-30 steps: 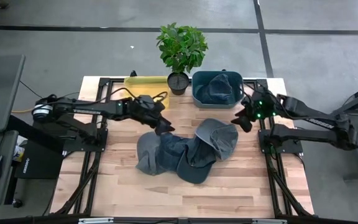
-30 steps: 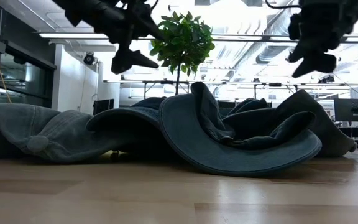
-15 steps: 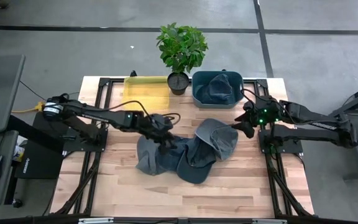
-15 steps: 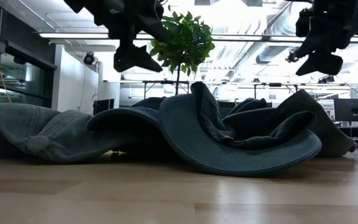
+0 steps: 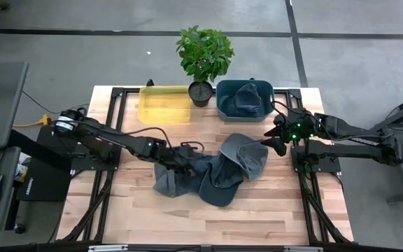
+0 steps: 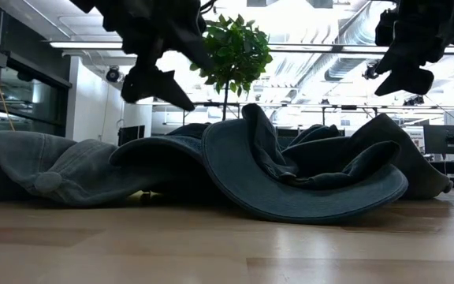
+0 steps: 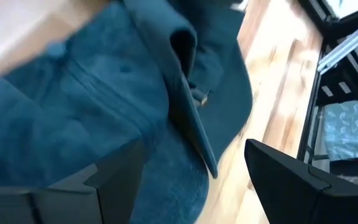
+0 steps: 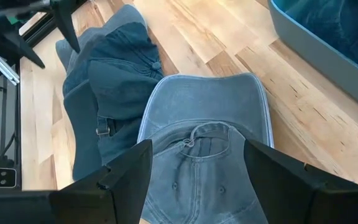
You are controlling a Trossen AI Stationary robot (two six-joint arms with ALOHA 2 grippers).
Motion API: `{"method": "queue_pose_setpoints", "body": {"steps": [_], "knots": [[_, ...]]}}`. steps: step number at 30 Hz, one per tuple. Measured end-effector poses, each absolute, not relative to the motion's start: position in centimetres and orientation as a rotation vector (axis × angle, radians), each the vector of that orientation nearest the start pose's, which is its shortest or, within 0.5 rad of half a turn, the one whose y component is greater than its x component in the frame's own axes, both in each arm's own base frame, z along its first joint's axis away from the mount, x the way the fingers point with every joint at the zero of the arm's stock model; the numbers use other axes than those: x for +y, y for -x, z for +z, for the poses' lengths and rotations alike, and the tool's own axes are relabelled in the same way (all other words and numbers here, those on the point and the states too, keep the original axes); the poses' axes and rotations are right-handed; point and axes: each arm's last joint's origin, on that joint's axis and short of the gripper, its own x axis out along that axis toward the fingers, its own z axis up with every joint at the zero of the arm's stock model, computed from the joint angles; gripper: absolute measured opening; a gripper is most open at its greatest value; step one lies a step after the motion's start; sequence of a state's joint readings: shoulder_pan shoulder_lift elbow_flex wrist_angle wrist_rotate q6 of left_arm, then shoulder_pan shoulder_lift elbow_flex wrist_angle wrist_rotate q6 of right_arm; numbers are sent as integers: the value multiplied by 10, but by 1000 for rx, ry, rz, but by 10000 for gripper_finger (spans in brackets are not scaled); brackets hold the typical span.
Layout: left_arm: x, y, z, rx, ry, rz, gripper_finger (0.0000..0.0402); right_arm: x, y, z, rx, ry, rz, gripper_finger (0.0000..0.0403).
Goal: Pick & Place hat
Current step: Put the right blue cap into the blue bin
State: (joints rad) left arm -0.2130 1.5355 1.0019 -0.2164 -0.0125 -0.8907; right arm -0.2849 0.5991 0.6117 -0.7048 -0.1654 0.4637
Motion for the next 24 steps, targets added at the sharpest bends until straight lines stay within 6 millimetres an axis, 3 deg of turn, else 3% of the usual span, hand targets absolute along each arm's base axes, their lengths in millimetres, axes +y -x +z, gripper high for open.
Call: {"method": "queue_pose_setpoints", "body": {"steps": [9,18,24], "knots": [[-77,-325,213,786,870,177,275,-29,-117,254,643,-589,-267,248],[-78,-332,223,778,933,207,275,-29,-117,254,644,-586,-266,248],[-78,-334,218,793,968,232,275,-29,-117,254,645,-583,-265,248]]}}
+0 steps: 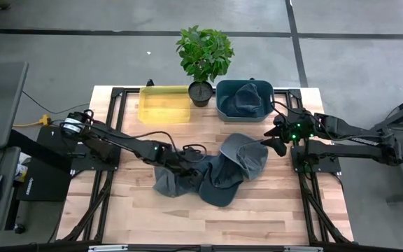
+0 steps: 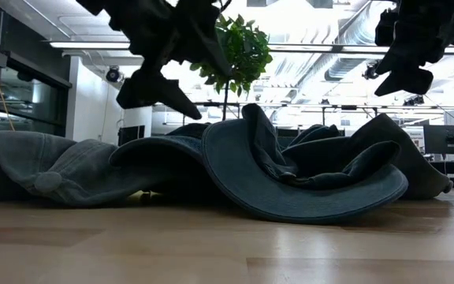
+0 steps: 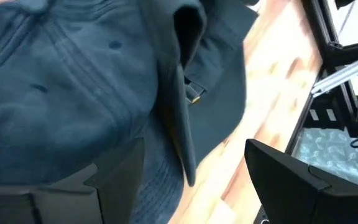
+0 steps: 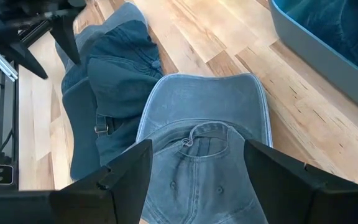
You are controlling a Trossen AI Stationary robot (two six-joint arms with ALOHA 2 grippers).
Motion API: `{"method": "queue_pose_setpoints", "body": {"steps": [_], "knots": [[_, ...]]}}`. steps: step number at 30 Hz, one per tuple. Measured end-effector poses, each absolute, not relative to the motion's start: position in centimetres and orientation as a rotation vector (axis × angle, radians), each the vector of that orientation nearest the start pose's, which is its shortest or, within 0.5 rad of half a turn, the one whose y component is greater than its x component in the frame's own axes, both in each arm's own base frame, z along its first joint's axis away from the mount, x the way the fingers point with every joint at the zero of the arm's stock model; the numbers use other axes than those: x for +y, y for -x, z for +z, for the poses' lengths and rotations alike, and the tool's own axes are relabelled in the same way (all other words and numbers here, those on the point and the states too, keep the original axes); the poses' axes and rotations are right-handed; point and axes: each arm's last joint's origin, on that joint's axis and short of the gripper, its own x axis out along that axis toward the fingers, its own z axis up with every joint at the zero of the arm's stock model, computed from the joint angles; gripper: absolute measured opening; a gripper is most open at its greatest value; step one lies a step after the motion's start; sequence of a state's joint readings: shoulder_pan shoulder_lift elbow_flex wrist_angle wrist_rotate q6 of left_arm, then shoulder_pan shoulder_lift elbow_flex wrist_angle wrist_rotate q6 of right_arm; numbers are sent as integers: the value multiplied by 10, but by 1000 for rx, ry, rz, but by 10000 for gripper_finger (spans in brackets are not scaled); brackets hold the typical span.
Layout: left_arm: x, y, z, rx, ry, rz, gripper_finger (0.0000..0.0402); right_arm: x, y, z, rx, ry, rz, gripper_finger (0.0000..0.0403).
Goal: Pick & Place hat
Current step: Put the right blue cap into the blue bin
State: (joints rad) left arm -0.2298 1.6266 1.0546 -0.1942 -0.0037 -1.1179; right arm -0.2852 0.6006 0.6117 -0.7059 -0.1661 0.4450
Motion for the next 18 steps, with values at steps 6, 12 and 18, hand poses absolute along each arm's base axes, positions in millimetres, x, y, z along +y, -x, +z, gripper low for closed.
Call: {"method": "queue_pose_setpoints", "body": {"steps": [6,12,18], "knots": [[-83,-346,203,861,1044,201,275,-29,-117,254,644,-581,-269,248],[-88,-365,202,886,1036,193,275,-29,-117,254,644,-581,-269,248],[-91,-378,202,989,989,274,275,-29,-117,254,645,-581,-271,248]]}}
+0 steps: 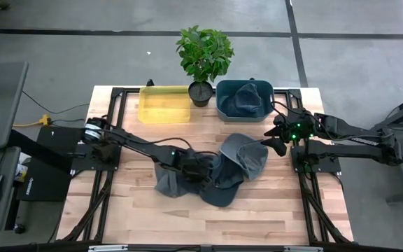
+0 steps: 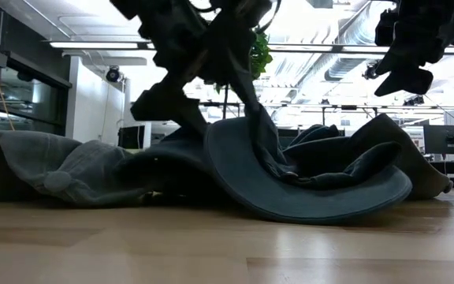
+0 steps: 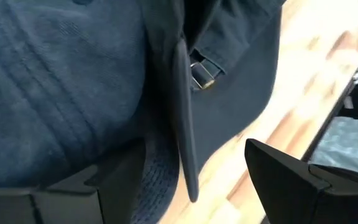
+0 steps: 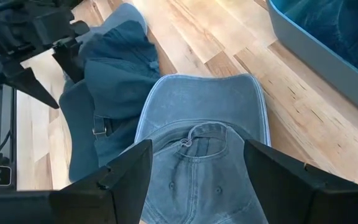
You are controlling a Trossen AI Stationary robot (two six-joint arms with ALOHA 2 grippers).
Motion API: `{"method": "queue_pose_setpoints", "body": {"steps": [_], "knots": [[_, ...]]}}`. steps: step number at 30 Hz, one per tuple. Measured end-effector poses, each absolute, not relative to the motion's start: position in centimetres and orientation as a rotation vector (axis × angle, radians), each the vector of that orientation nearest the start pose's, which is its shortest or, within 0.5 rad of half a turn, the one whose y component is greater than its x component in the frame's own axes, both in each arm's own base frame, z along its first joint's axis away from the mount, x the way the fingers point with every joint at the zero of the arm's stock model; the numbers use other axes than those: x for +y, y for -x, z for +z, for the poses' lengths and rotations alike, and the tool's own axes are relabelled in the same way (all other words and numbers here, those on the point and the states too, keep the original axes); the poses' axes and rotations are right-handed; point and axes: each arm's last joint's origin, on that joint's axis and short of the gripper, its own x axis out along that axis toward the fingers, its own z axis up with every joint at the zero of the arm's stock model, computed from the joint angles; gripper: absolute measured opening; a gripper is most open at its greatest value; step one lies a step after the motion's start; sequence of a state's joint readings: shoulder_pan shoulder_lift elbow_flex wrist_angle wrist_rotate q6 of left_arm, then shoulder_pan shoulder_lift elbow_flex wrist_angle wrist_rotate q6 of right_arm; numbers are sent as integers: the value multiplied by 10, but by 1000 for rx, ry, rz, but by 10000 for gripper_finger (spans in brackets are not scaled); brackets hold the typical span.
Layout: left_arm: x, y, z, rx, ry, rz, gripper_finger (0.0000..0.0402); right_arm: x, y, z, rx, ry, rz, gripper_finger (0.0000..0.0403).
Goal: Pick & Place hat
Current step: Put the right blue cap into the blue bin
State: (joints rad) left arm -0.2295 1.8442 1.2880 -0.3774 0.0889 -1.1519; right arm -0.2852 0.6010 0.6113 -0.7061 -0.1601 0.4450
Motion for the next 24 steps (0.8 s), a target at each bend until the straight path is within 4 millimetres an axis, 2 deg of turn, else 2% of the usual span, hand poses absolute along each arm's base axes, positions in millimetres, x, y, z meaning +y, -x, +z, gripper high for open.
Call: {"method": "queue_pose_setpoints", "body": {"steps": [4,7,12,19,24], "knots": [[-92,-384,198,1052,963,319,275,-29,-117,253,646,-580,-272,248],[-93,-388,202,1041,948,299,258,-29,-117,253,651,-581,-273,248],[-93,-389,203,1036,946,304,180,-29,-117,253,652,-582,-274,248],[-93,-389,203,1050,947,283,23,-29,-116,253,655,-585,-275,248],[-94,-389,203,1062,945,259,13,-29,-116,253,655,-590,-276,248]]}}
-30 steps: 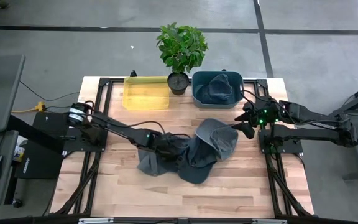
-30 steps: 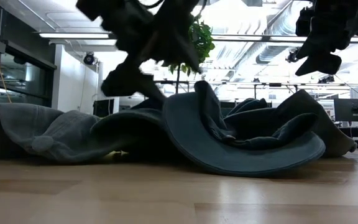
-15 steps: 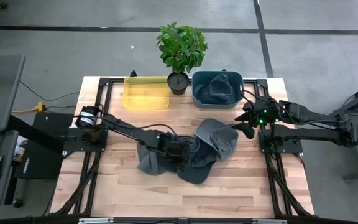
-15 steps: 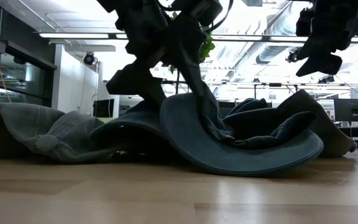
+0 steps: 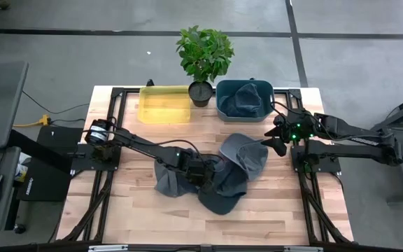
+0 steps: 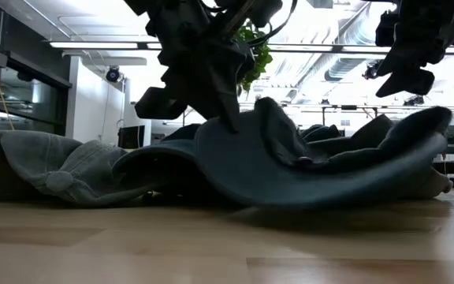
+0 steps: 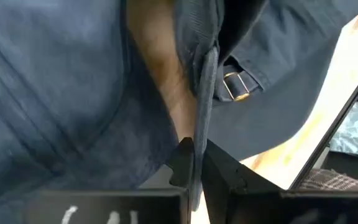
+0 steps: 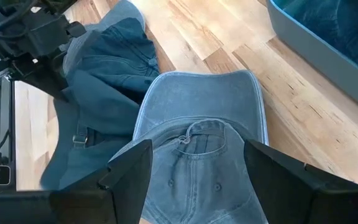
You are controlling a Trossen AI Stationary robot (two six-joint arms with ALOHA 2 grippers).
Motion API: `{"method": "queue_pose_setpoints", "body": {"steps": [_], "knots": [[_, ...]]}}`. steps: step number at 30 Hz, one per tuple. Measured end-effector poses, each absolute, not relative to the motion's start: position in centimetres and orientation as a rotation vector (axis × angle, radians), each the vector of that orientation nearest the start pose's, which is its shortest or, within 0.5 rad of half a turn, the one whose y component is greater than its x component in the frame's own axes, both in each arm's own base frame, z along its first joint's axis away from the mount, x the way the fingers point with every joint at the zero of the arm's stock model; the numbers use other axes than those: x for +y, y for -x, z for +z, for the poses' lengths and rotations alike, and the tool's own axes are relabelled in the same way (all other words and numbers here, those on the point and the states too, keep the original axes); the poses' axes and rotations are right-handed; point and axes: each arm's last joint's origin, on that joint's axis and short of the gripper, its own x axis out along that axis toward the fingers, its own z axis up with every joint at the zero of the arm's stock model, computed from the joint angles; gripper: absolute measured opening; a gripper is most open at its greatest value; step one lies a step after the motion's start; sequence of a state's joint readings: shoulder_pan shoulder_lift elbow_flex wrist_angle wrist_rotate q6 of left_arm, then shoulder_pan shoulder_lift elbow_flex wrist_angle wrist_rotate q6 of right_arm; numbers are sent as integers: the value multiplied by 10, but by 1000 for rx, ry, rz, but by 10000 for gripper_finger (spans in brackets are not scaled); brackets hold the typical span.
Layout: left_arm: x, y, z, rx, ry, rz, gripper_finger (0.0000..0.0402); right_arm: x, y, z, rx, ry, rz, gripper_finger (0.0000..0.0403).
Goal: Pick & Place hat
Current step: Put the right blue cap into the blue bin
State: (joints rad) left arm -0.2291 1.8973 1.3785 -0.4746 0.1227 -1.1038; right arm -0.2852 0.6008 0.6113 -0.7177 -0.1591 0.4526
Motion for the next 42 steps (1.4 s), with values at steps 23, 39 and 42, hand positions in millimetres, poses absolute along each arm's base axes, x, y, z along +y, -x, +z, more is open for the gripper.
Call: {"method": "queue_pose_setpoints", "body": {"steps": [23,39,42], "knots": [[-75,-386,293,1124,652,369,4,-27,-117,254,649,-634,-202,248],[-56,-362,339,1117,132,618,4,-33,-133,281,341,-376,-121,248],[-54,-362,342,1083,55,651,4,-36,-135,288,250,-430,-198,248]]}}
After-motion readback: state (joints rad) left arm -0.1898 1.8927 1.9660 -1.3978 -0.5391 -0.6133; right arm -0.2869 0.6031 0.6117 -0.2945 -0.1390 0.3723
